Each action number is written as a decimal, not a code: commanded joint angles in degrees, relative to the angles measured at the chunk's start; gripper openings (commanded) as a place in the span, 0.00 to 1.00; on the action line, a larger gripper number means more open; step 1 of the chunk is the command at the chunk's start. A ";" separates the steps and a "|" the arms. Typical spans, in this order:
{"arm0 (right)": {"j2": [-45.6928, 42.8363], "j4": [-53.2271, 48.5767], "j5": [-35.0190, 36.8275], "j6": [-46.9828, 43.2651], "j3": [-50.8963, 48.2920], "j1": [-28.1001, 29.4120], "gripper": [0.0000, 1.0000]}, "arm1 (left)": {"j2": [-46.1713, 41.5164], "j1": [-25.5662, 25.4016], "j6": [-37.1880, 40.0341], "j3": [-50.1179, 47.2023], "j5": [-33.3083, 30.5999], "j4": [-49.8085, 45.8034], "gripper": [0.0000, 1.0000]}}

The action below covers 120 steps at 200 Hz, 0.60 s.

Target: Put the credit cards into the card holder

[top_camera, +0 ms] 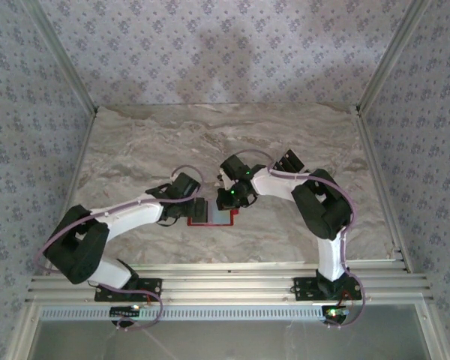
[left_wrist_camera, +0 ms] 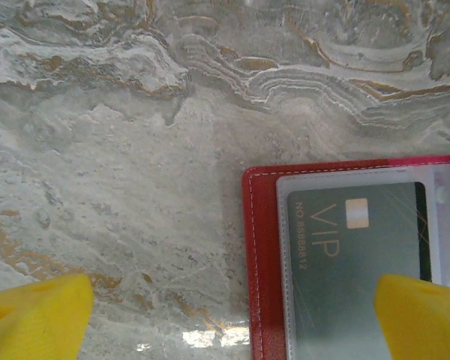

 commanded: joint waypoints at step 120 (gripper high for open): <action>-18.79 6.83 9.25 19.79 -18.34 7.91 0.42 | -1.85 -0.13 0.45 0.11 -1.80 0.70 0.97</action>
